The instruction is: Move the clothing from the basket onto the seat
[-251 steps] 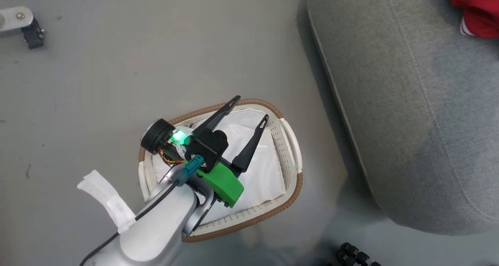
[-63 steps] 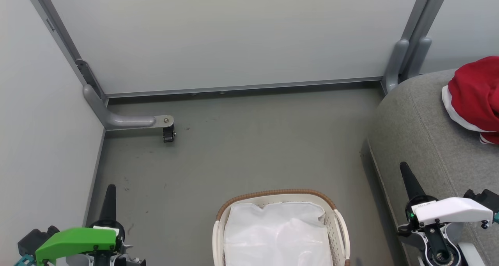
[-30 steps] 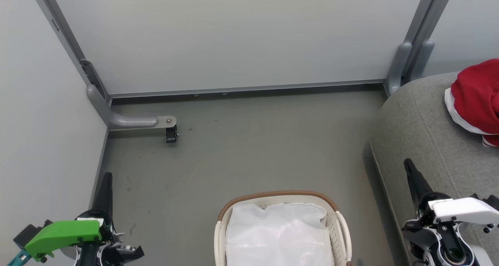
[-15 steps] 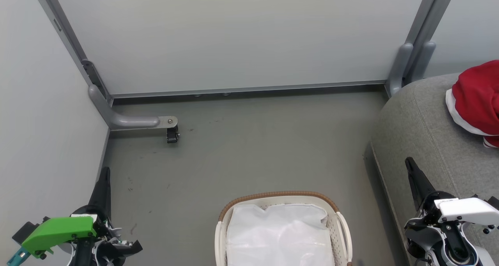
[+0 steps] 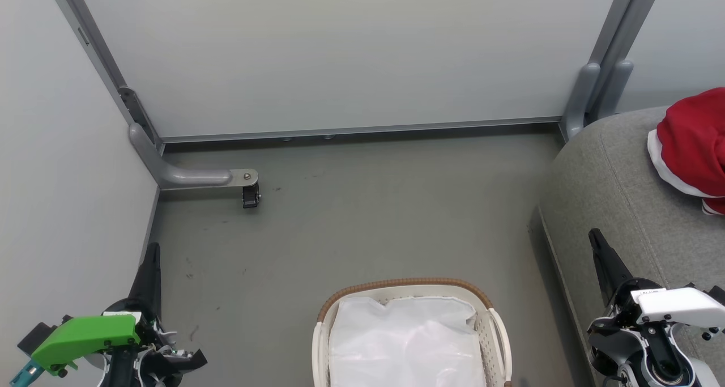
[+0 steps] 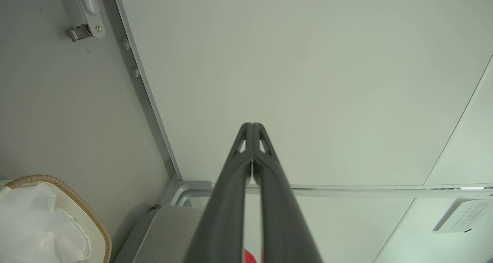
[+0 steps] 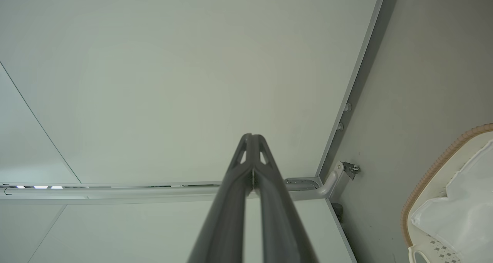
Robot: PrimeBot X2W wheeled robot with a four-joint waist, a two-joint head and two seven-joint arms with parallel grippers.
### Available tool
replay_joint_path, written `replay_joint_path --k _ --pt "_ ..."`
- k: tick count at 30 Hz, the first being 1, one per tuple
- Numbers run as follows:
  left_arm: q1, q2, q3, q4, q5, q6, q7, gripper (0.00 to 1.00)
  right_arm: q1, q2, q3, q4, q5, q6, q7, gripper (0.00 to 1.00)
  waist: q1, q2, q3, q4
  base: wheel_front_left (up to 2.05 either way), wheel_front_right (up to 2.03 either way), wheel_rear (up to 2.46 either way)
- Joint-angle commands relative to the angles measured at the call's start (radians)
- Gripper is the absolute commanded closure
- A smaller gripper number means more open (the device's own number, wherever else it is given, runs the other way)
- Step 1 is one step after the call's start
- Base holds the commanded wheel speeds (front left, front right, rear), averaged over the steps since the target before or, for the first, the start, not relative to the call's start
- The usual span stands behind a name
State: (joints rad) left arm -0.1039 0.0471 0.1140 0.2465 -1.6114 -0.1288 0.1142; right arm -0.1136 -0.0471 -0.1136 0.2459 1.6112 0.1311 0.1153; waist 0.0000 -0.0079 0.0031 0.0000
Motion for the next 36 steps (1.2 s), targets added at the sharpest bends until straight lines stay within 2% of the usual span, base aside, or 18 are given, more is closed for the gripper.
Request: replay_joint_path --k 1,36 --pt "-0.011 0.006 0.002 -0.003 -0.003 -0.004 0.003 1.0 0.01 -0.006 -0.003 -0.004 0.003 -0.001 0.001 1.0 0.0 0.0079 0.0 0.0 0.0 0.0 0.0" --pt "-0.011 0.006 0.002 -0.003 -0.003 -0.004 0.003 1.0 0.011 -0.006 -0.002 -0.004 0.003 -0.001 0.001 1.0 0.0 0.0079 0.0 0.0 0.0 0.0 0.0"
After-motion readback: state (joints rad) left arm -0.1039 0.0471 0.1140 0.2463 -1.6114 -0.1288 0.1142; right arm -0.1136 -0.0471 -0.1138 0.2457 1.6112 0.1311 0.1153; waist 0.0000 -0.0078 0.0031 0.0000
